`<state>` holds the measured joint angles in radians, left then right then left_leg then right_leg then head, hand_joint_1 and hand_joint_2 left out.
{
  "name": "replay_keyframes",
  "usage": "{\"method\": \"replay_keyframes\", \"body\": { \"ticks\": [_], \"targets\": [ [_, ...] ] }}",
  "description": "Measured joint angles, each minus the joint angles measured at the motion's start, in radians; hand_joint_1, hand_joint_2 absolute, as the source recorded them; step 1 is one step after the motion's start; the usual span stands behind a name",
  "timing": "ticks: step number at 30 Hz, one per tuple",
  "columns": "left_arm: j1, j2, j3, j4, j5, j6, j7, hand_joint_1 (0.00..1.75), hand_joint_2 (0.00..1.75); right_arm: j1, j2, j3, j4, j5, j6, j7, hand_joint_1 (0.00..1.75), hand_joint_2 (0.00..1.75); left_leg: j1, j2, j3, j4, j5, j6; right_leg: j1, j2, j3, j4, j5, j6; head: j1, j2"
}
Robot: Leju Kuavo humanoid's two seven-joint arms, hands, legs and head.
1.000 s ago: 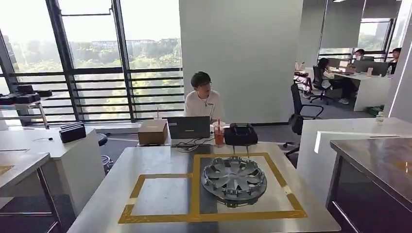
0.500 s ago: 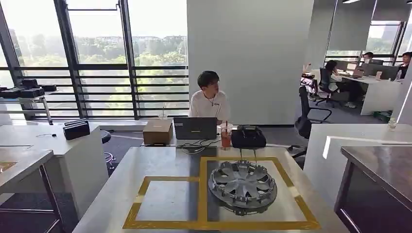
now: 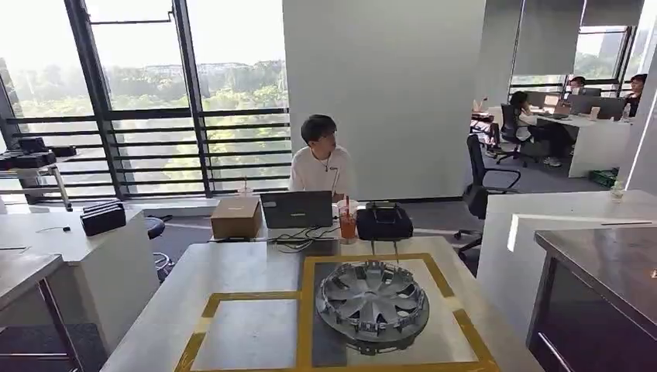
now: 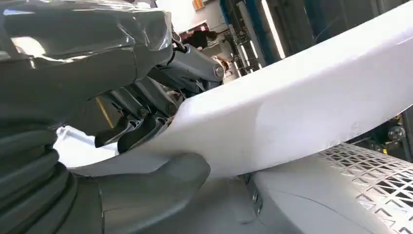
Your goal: Take the parts from the cabinet and place them on the table.
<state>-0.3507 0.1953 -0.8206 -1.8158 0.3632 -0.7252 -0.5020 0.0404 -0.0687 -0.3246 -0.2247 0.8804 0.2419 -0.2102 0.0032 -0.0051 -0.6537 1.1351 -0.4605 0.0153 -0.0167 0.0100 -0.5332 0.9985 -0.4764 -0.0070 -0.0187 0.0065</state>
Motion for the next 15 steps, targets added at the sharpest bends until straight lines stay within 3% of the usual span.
{"method": "replay_keyframes", "body": {
  "ticks": [1,2,3,6,7,8,9,12,13,14,15],
  "targets": [
    [-0.004,0.001,-0.001,0.0,0.0,0.003,0.001,1.75,1.75,-0.001,0.003,0.0,0.001,-0.001,0.0,-0.003,0.0,0.0,-0.007,0.0,0.033,-0.092,0.054,0.018,-0.001,0.001,0.005,-0.003,-0.006,0.0,0.001,0.0],
    [-0.006,0.003,-0.003,0.0,0.001,0.006,0.003,1.75,1.75,-0.004,0.017,0.0,0.007,-0.002,0.0,-0.003,0.0,0.0,-0.013,0.003,0.043,-0.108,0.037,0.03,0.001,0.001,0.009,-0.003,-0.011,0.006,0.005,-0.002],
    [-0.012,0.003,-0.006,-0.001,0.002,0.01,0.01,1.75,1.75,-0.008,0.01,-0.001,0.006,-0.006,-0.002,-0.003,0.0,0.0,-0.018,0.004,0.047,-0.125,0.035,0.033,-0.002,0.003,0.004,-0.004,-0.012,0.011,-0.002,-0.001],
    [-0.015,0.007,-0.01,-0.006,0.007,0.013,0.016,1.75,1.75,-0.008,0.016,-0.001,0.008,-0.006,-0.005,0.002,0.0,0.0,-0.024,0.001,0.048,-0.132,0.03,0.039,-0.004,0.001,0.009,-0.016,-0.014,0.026,-0.002,0.0],
    [-0.016,0.007,-0.01,-0.007,0.008,0.014,0.016,1.75,1.75,-0.01,0.016,-0.001,0.008,-0.006,-0.006,0.003,0.0,0.0,-0.022,-0.001,0.064,-0.141,0.031,0.04,0.0,0.0,0.016,-0.02,-0.016,0.028,0.001,0.0],
    [-0.014,0.007,-0.011,-0.011,0.01,0.016,0.018,1.75,1.75,-0.007,0.016,-0.001,0.008,-0.005,-0.008,0.008,0.0,0.0,-0.009,0.002,0.086,-0.167,0.04,0.039,-0.001,-0.005,0.013,-0.007,-0.022,0.028,0.001,0.001],
    [-0.017,0.005,-0.014,-0.013,0.004,0.013,0.016,1.75,1.75,-0.007,0.016,-0.001,0.009,-0.005,-0.008,0.009,0.0,0.0,-0.009,0.002,0.1,-0.179,0.041,0.045,0.002,-0.006,-0.006,0.034,-0.038,0.026,0.004,0.0],
    [-0.01,-0.011,-0.008,-0.013,-0.021,0.005,0.017,1.75,1.75,-0.007,0.014,-0.002,0.011,-0.002,-0.009,0.02,0.0,0.0,-0.013,0.003,0.112,-0.18,0.026,0.049,-0.002,-0.006,-0.155,0.272,-0.108,0.026,0.006,0.0],
    [-0.008,-0.014,-0.007,-0.013,-0.023,0.005,0.018,1.75,1.75,-0.005,0.014,-0.002,0.012,-0.001,-0.01,0.021,0.0,0.0,-0.013,0.001,0.117,-0.179,0.02,0.049,-0.002,-0.006,-0.189,0.309,-0.106,0.033,0.008,0.0],
    [-0.007,-0.016,-0.006,-0.013,-0.023,0.005,0.019,1.75,1.75,-0.003,0.014,-0.002,0.013,0.0,-0.009,0.021,0.0,0.0,-0.013,-0.001,0.125,-0.179,0.014,0.047,-0.003,-0.006,-0.194,0.291,-0.082,0.043,0.008,0.0],
    [-0.006,-0.017,-0.004,-0.013,-0.026,0.004,0.019,1.75,1.75,-0.001,0.013,-0.002,0.013,0.0,-0.008,0.021,0.0,0.0,-0.013,-0.003,0.137,-0.178,0.005,0.044,-0.006,-0.006,-0.17,0.219,-0.033,0.057,0.01,0.0]
  ]
}}
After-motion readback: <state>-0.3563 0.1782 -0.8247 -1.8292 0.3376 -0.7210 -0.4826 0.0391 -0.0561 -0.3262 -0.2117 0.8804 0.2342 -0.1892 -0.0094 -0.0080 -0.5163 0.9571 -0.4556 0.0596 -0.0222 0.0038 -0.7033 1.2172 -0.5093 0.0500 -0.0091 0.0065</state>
